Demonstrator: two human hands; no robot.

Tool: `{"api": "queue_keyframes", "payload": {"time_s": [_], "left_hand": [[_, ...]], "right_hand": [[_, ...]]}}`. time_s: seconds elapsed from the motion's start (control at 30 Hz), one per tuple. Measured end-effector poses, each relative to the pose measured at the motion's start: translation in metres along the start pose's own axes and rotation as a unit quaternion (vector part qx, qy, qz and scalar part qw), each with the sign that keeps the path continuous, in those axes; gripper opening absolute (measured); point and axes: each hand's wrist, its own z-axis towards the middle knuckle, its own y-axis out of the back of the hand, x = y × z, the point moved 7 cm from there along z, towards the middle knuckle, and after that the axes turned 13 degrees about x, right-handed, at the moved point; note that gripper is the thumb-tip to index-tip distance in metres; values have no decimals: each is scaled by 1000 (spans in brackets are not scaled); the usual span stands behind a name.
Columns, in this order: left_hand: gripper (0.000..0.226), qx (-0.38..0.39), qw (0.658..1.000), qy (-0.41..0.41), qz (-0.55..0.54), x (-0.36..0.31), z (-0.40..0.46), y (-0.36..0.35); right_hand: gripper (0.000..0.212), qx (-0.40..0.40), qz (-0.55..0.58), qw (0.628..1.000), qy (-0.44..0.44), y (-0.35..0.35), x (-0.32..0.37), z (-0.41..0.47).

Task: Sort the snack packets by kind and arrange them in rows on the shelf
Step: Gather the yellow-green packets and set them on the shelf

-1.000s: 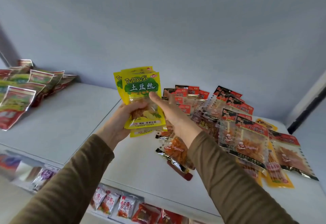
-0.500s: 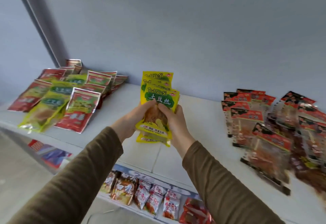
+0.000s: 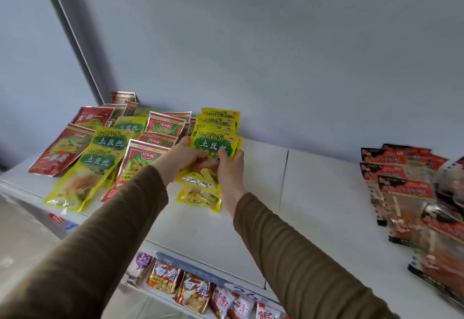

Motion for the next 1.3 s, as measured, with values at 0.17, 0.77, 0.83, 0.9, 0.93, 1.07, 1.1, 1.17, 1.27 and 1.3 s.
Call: {"api": "queue_keyframes", "payload": {"time_s": [0.17, 0.77, 0.83, 0.9, 0.93, 1.07, 1.1, 1.17, 1.27, 1.3], "left_hand": [[81, -25, 992, 32, 118, -6, 22, 12], [134, 91, 976, 2, 198, 7, 31, 33], [147, 110, 973, 5, 203, 19, 43, 35], [150, 120, 971, -4, 208, 29, 53, 36], [151, 121, 969, -13, 213, 34, 59, 37], [142, 106, 960, -50, 252, 29, 58, 42], [139, 104, 955, -60, 270, 22, 50, 42], [133, 101, 942, -85, 308, 3, 20, 38], [119, 104, 928, -95, 344, -9, -4, 33], [117, 96, 924, -105, 355, -11, -8, 34]], "right_hand": [[28, -5, -27, 999, -21, -5, -4, 15], [44, -12, -32, 999, 2, -25, -10, 13], [41, -11, -15, 1000, 0, -25, -13, 9], [47, -4, -12, 1000, 5, -31, -11, 5], [49, 1, -15, 1000, 7, -35, -10, 3], [51, -21, -50, 998, 20, -37, -14, 1], [50, -35, -52, 998, 19, -35, -14, -1], [48, -55, -61, 996, 18, -32, -12, -4], [69, -58, -77, 995, 14, -36, -2, -17], [74, -57, -92, 994, 14, -38, 0, -21]]}}
